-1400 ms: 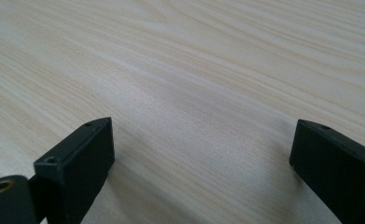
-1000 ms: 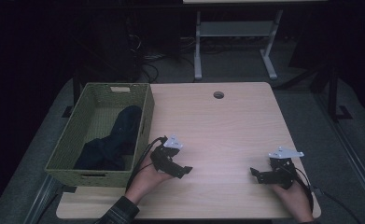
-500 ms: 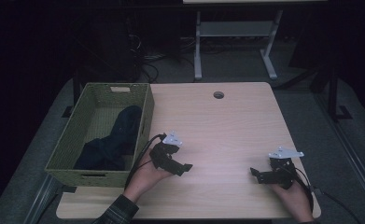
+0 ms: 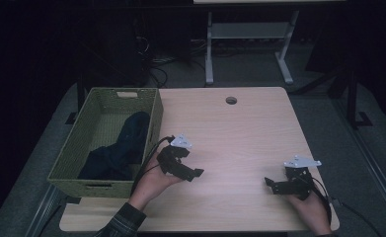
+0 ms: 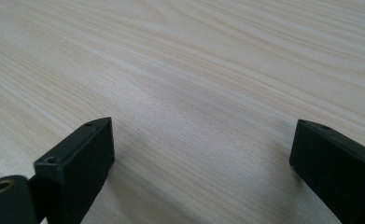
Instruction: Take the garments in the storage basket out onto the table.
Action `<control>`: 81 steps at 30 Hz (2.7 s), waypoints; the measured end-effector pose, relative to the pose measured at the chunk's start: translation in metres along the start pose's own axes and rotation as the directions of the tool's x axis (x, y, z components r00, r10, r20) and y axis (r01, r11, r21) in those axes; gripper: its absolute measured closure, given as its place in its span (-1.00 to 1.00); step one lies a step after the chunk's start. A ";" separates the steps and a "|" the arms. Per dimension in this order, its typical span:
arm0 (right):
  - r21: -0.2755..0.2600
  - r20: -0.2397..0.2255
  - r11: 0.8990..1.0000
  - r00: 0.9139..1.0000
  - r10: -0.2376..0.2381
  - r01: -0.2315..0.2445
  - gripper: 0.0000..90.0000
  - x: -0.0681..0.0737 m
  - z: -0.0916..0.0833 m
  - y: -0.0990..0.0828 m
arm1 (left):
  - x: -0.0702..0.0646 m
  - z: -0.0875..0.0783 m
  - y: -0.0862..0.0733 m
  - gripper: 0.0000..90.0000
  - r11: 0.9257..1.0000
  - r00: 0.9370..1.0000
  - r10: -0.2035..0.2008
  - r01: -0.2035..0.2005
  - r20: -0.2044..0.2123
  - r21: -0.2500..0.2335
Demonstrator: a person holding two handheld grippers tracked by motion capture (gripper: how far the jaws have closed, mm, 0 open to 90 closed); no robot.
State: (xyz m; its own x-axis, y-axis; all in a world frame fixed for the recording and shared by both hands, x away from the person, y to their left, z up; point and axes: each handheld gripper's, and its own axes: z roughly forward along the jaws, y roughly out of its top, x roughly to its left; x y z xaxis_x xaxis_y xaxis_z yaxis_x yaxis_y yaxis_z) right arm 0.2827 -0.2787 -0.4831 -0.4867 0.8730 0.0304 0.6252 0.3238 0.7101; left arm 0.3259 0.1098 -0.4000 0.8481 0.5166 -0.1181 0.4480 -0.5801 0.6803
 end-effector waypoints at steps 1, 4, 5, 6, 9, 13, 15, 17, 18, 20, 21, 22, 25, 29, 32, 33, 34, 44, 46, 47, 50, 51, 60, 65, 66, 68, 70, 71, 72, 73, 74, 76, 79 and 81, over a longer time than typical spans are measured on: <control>0.000 0.000 1.000 1.000 0.000 0.000 -0.86 0.000 0.000 0.000 | -0.001 0.000 0.001 -0.69 1.000 1.000 -0.004 0.004 0.002 -0.002; 0.000 0.000 1.000 1.000 0.000 0.000 -0.86 0.000 0.000 0.000 | -0.001 -0.002 0.003 -0.69 1.000 1.000 0.011 -0.011 0.003 0.006; 0.000 0.000 1.000 1.000 0.000 0.000 -0.86 0.000 0.000 0.000 | -0.001 -0.003 0.004 -0.69 1.000 1.000 0.012 -0.012 0.003 0.006; 0.000 0.000 1.000 1.000 0.000 0.000 -0.86 0.000 0.000 0.000 | -0.001 -0.003 0.004 -0.69 1.000 1.000 0.012 -0.012 0.003 0.006; 0.000 0.000 1.000 1.000 0.000 0.000 -0.87 0.000 0.000 0.000 | -0.001 -0.005 0.006 -0.69 1.000 1.000 0.010 -0.010 0.008 0.009; 0.000 0.000 1.000 1.000 0.000 0.000 -0.86 0.000 0.000 0.000 | 0.001 -0.007 0.008 -0.69 1.000 1.000 0.011 -0.011 0.010 0.014; 0.000 0.000 1.000 1.000 0.001 -0.001 -0.86 0.000 0.000 0.000 | 0.001 -0.008 0.010 -0.69 1.000 1.000 0.013 -0.013 0.011 0.016; 0.000 0.000 1.000 1.000 0.000 0.000 -0.86 0.000 0.000 0.000 | 0.001 -0.009 0.013 -0.69 1.000 1.000 0.019 -0.019 0.015 0.016; 0.000 0.000 1.000 1.000 0.001 -0.001 -0.86 0.000 0.000 0.000 | 0.001 -0.009 0.014 -0.69 1.000 1.000 0.023 -0.023 0.017 0.015; 0.000 0.000 1.000 1.000 0.001 -0.001 -0.86 0.000 0.000 0.000 | 0.001 -0.010 0.016 -0.69 1.000 1.000 0.020 -0.020 0.021 0.008; 0.000 0.000 1.000 1.000 0.001 -0.001 -0.86 0.000 0.000 0.000 | 0.001 -0.011 0.017 -0.69 1.000 0.999 0.023 -0.023 0.023 0.012; 0.000 0.000 1.000 1.000 0.000 0.000 -0.86 0.000 0.000 0.000 | 0.001 -0.011 0.018 -0.69 1.000 0.999 0.024 -0.024 0.024 0.013; -0.001 0.001 1.000 1.000 -0.002 0.002 -0.86 0.000 0.000 0.000 | 0.001 -0.014 0.021 -0.69 1.000 0.999 0.023 -0.023 0.027 0.007; 0.000 -0.001 1.000 1.000 0.001 -0.001 -0.86 0.000 0.000 0.000 | 0.001 -0.017 0.025 -0.68 1.000 0.999 0.028 -0.028 0.029 0.007; -0.003 0.000 1.000 1.000 0.001 -0.001 -0.86 0.000 0.000 0.000 | 0.003 -0.020 0.028 -0.68 1.000 0.999 0.025 -0.026 0.029 0.016; -0.003 0.000 1.000 1.000 0.001 -0.001 -0.86 0.000 0.000 0.000 | 0.003 -0.022 0.029 -0.68 1.000 0.999 0.023 -0.023 0.031 0.013; -0.003 0.000 1.000 1.000 0.000 0.000 -0.86 0.000 0.000 0.000 | 0.004 -0.025 0.030 -0.68 1.000 0.999 0.021 -0.021 0.030 0.013; -0.001 -0.001 1.000 1.000 0.000 0.000 -0.86 0.000 0.000 0.000 | 0.014 -0.045 0.029 -0.67 1.000 1.000 -0.002 0.002 0.014 -0.002; -0.001 -0.001 1.000 1.000 -0.001 0.001 -0.86 0.000 0.000 0.000 | 0.016 -0.049 0.029 -0.67 1.000 1.000 -0.007 0.007 0.010 -0.006; 0.000 -0.001 1.000 1.000 -0.001 0.001 -0.86 0.000 0.000 0.000 | 0.018 -0.054 0.030 -0.67 1.000 1.000 -0.001 0.001 0.006 -0.002; 0.000 -0.001 1.000 1.000 0.000 0.000 -0.86 0.000 0.000 0.000 | 0.020 -0.058 0.030 -0.65 1.000 1.000 -0.007 0.007 0.010 0.003; 0.000 0.000 1.000 1.000 0.000 0.000 -0.86 0.000 0.000 0.000 | 0.022 -0.061 0.030 -0.60 1.000 1.000 -0.011 0.011 0.009 0.002; -0.001 0.000 1.000 1.000 0.000 0.000 -0.86 0.000 0.000 0.000 | 0.029 -0.071 0.032 -0.55 1.000 1.000 -0.020 0.020 0.010 -0.009; -0.001 0.000 1.000 1.000 -0.001 0.001 -0.87 0.000 0.000 0.000 | 0.035 -0.080 0.033 -0.53 1.000 1.000 -0.013 0.013 -0.013 0.003; 0.000 0.000 1.000 1.000 0.000 0.000 -0.86 0.000 0.000 0.000 | 0.037 -0.082 0.033 -0.52 1.000 1.000 -0.009 0.009 -0.019 0.008; 0.000 0.000 1.000 1.000 0.000 0.000 -0.86 0.000 0.000 0.000 | 0.038 -0.086 0.032 -0.50 1.000 0.999 -0.011 0.011 -0.034 0.012; 0.000 0.000 1.000 1.000 0.000 0.000 -0.86 0.000 0.000 0.000 | 0.041 -0.089 0.030 -0.50 1.000 0.999 -0.014 0.015 -0.042 0.008; 0.001 0.006 1.000 1.000 0.005 -0.005 -0.87 0.000 0.001 0.001 | 0.044 -0.093 0.029 -0.49 1.000 0.999 -0.018 0.018 -0.050 0.002; 0.001 0.006 1.000 1.000 0.005 -0.005 -0.87 0.000 0.001 0.001 | 0.044 -0.093 0.029 -0.49 1.000 0.999 -0.018 0.018 -0.050 0.002; -0.002 0.008 1.000 1.000 0.001 -0.001 -0.87 0.000 0.001 0.001 | 0.044 -0.094 0.028 -0.48 1.000 0.998 -0.021 0.021 -0.056 0.001; -0.001 0.007 1.000 1.000 0.001 -0.001 -0.87 0.000 0.001 0.001 | 0.045 -0.098 0.027 -0.48 1.000 0.998 -0.023 0.023 -0.065 0.002; -0.002 0.007 1.000 1.000 0.000 0.000 -0.87 0.000 0.001 0.000 | 0.046 -0.099 0.026 -0.48 1.000 0.997 -0.023 0.023 -0.068 0.001; -0.002 0.007 1.000 1.000 0.002 -0.002 -0.87 0.000 0.001 0.001 | 0.048 -0.105 0.025 -0.46 1.000 0.996 -0.029 0.029 -0.087 0.000; -0.003 0.007 1.000 1.000 0.004 -0.004 -0.87 0.000 0.001 0.001 | 0.050 -0.109 0.023 -0.46 1.000 0.995 -0.030 0.031 -0.099 0.003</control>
State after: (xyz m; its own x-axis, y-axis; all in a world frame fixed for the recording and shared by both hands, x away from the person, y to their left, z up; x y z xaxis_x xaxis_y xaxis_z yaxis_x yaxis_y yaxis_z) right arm 0.2834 -0.2783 -0.4832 -0.4801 0.8768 0.0283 0.6255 0.3195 0.7118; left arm 0.3478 0.1904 -0.3113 0.8019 0.5937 -0.0667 0.4749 -0.5657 0.6742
